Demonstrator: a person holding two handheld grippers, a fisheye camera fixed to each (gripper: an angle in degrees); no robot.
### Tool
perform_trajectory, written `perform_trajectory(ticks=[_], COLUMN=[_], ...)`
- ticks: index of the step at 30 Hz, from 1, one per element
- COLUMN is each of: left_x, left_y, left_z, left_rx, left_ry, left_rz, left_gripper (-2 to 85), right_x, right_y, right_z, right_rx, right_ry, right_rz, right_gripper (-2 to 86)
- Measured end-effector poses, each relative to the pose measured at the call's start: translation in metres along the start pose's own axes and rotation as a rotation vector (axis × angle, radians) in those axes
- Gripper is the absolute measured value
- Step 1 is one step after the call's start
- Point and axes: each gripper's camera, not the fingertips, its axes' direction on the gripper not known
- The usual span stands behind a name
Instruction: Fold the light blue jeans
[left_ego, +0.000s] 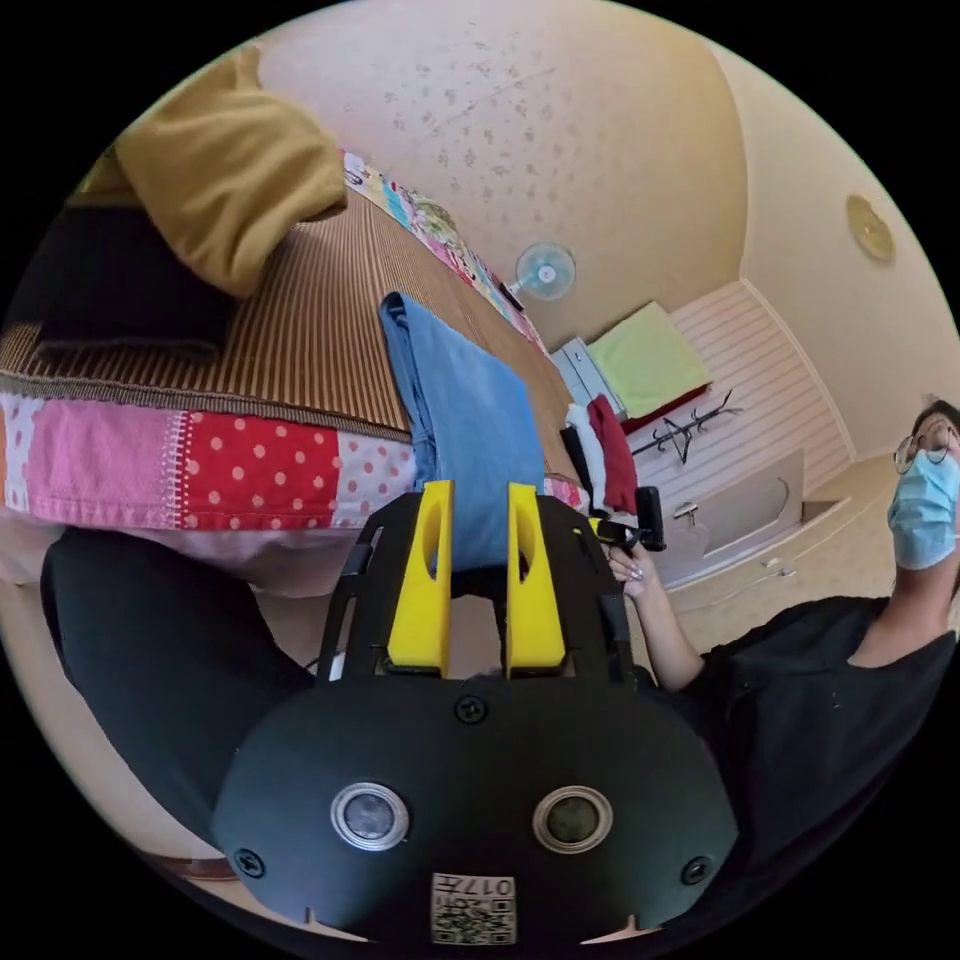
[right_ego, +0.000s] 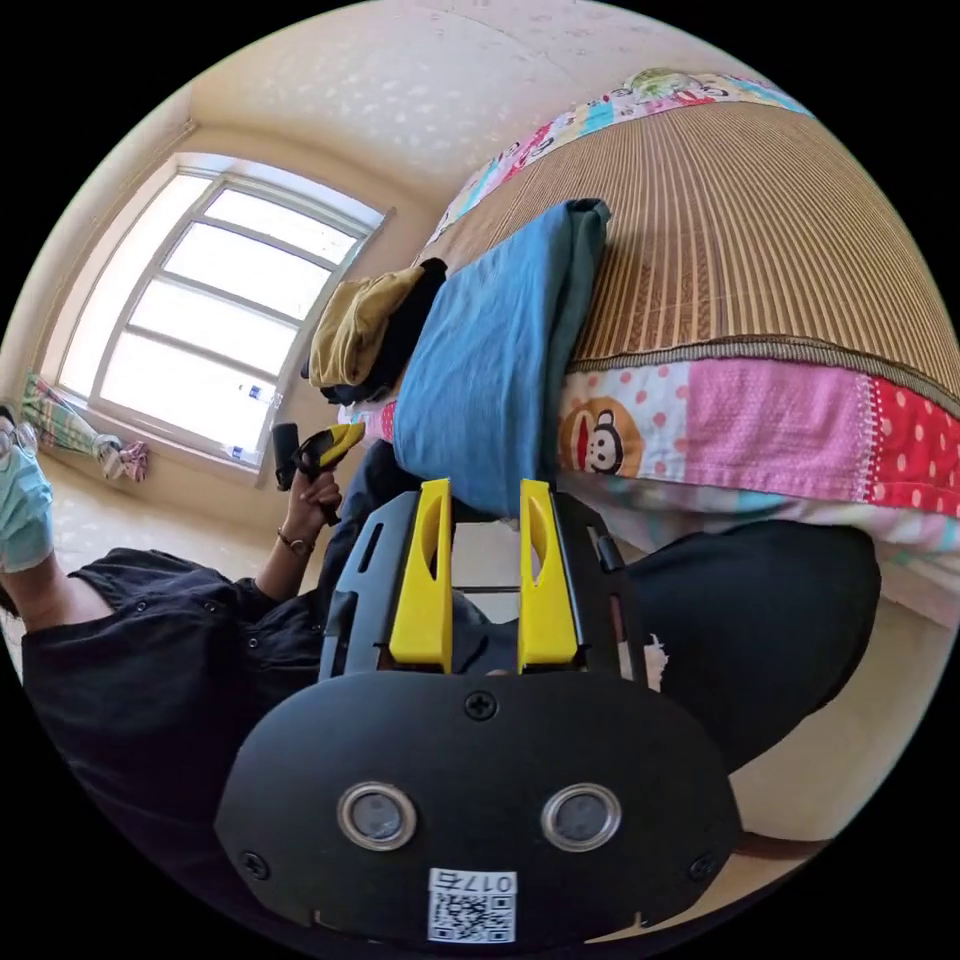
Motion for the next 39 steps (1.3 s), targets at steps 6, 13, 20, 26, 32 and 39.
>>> perform_trajectory(ticks=[6, 13, 20, 26, 32, 39], left_x=[-0.009, 0.008, 0.027, 0.027, 0.032, 0.053], left_y=[-0.048, -0.068, -0.068, -0.064, -0.063, -0.049], left_z=[0.051, 0.062, 0.06, 0.01, 0.024, 0.025], left_rx=[-0.144, -0.146, -0.126, -0.026, -0.057, -0.075], left_ry=[-0.084, -0.107, -0.104, -0.067, -0.05, -0.073], left_rz=[-0.042, -0.021, -0.005, -0.06, -0.025, 0.016], left_gripper=[12.1, 12.3, 10.8, 10.7, 12.5, 7.9], right_x=[0.022, 0.031, 0.05, 0.048, 0.072, 0.08], right_y=[-0.073, -0.095, -0.093, -0.086, -0.078, -0.038], right_z=[0.017, 0.002, -0.027, -0.068, -0.067, -0.082], right_rx=[-0.095, -0.024, 0.021, 0.042, 0.067, 0.097], right_ry=[-0.044, -0.087, -0.167, -0.107, -0.216, -0.205], right_rz=[0.085, 0.109, 0.121, 0.097, 0.112, 0.075], right_gripper=[12.9, 12.7, 12.2, 12.8, 12.1, 6.0])
